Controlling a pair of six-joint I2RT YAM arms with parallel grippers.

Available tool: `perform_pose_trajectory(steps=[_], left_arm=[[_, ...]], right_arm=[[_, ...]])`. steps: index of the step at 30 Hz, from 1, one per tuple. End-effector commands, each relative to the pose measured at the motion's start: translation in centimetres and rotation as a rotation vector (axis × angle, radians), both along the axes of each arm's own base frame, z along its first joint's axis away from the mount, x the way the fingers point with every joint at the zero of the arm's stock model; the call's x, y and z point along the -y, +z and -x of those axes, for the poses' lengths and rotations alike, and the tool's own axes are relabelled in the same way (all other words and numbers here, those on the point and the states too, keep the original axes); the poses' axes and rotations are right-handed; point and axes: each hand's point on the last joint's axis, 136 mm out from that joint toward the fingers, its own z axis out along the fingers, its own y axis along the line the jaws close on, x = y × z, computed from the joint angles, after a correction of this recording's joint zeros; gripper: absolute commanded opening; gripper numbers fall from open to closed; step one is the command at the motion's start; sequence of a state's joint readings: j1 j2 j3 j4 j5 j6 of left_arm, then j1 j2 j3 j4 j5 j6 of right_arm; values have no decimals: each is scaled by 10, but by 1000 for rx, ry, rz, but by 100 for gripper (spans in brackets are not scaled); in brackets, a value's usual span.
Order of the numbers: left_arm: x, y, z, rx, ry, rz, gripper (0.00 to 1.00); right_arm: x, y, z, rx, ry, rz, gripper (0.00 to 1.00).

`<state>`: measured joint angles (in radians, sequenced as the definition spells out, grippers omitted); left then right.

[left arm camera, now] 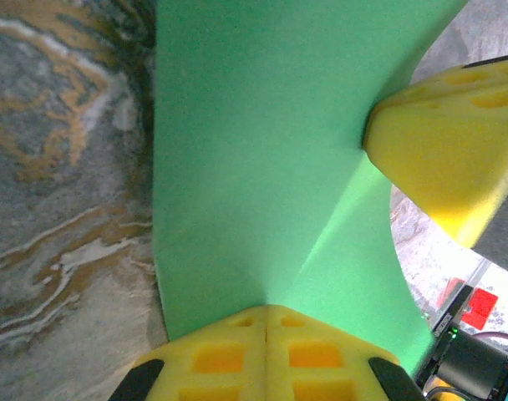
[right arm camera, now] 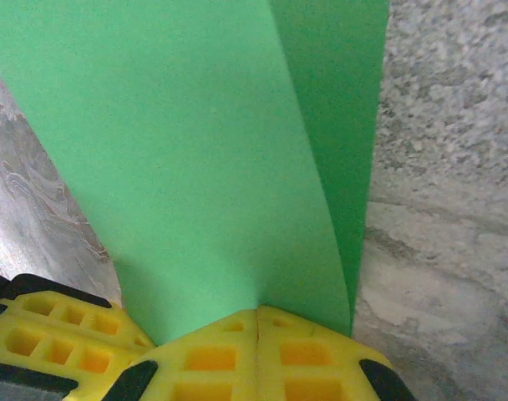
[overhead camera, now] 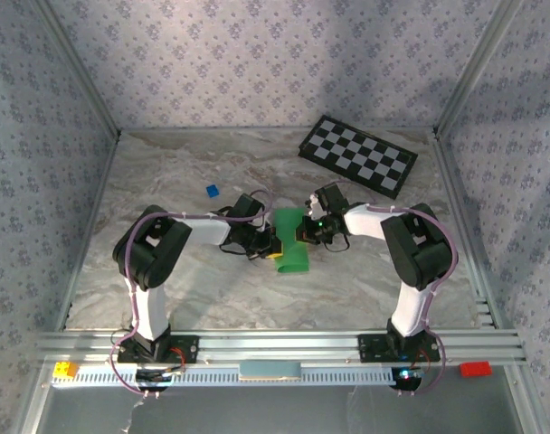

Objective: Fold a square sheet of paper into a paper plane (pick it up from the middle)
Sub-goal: First fold the square sheet of paper in half at the center of the table.

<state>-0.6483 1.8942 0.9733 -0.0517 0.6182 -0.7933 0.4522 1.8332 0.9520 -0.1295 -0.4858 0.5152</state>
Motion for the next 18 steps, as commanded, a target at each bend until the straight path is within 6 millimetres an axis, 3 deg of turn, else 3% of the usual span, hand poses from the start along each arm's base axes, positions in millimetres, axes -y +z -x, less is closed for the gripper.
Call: perform_pose_trajectory(steps=[1, 11, 14, 18], left_arm=[[-15, -20, 16, -47, -23, -93, 0], [15, 46, -8, 62, 3, 66, 2], [21, 49, -12, 58, 6, 94, 4], [24, 38, -5, 13, -14, 92, 4]], right_arm=[[48, -58, 42, -179, -63, 239, 0], [50, -57, 40, -173, -67, 243, 0], [50, -58, 41, -176, -67, 242, 0], [50, -59, 42, -180, -65, 243, 0]])
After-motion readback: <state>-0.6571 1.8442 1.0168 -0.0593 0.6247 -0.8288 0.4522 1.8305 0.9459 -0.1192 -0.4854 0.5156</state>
